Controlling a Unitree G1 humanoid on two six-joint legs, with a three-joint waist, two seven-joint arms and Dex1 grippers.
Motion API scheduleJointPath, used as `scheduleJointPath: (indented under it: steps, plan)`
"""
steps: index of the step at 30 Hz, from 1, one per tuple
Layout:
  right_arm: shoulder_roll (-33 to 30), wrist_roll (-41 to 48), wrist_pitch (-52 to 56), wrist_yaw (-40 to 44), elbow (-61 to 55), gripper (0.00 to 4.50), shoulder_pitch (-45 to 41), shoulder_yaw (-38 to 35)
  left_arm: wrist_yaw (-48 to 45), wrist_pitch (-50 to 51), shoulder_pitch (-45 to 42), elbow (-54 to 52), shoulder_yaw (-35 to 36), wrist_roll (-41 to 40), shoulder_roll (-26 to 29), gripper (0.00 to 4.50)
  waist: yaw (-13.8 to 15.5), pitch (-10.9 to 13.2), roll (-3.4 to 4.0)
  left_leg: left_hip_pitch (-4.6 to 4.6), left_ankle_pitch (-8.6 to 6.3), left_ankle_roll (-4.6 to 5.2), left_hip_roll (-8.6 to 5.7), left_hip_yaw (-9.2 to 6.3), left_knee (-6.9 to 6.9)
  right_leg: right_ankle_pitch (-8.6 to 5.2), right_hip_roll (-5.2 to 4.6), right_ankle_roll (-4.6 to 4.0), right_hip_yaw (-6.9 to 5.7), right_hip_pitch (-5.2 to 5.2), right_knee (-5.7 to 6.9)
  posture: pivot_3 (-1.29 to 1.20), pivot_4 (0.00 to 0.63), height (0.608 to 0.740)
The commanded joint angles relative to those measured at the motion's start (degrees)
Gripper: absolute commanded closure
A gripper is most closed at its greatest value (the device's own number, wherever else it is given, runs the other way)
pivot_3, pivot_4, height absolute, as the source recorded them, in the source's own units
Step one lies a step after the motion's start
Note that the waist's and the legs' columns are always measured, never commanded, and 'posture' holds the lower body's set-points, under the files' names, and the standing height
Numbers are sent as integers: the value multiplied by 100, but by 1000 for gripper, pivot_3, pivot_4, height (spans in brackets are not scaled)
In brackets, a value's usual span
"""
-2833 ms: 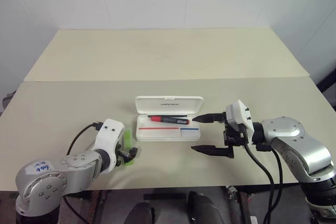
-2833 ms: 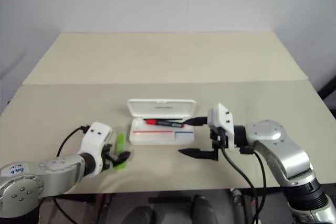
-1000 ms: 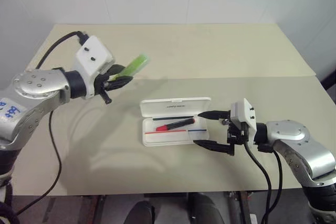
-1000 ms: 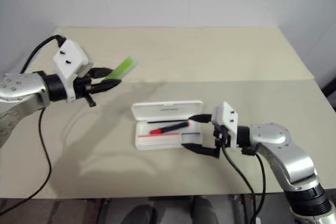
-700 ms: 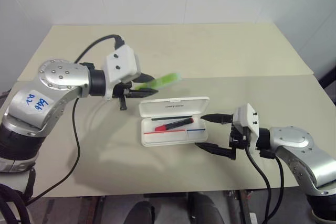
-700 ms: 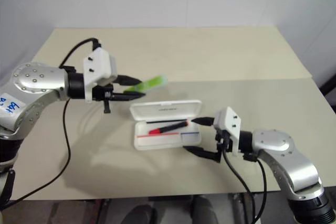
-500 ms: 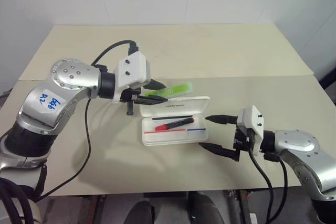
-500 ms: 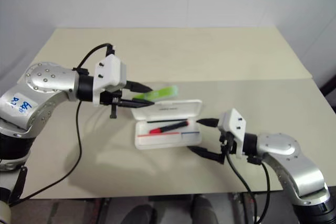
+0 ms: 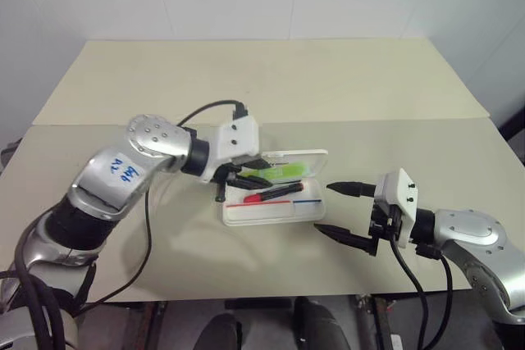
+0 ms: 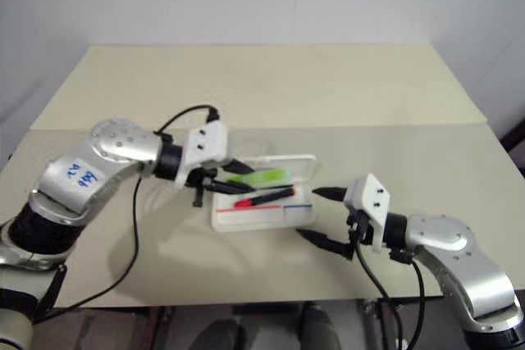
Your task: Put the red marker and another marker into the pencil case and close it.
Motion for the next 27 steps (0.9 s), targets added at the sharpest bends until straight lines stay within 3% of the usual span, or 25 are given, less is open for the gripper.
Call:
scheduleJointPath:
  steps: [1,27]
  plan:
    - [-14,45,-31,-85,-275,0,3,-122,-71,85,65,-233,-18,54,-77,3445,2,0,0,0,0,0,-1,0,0,0,0,0,0,0,-1,0,150,740]
    - [-22,145,129,-373,-580,0,241,-160,-315,283,351,-125,-782,908,-104,3445,5,0,0,2,0,-1,-1,1,2,0,-1,0,1,0,5,0,150,740]
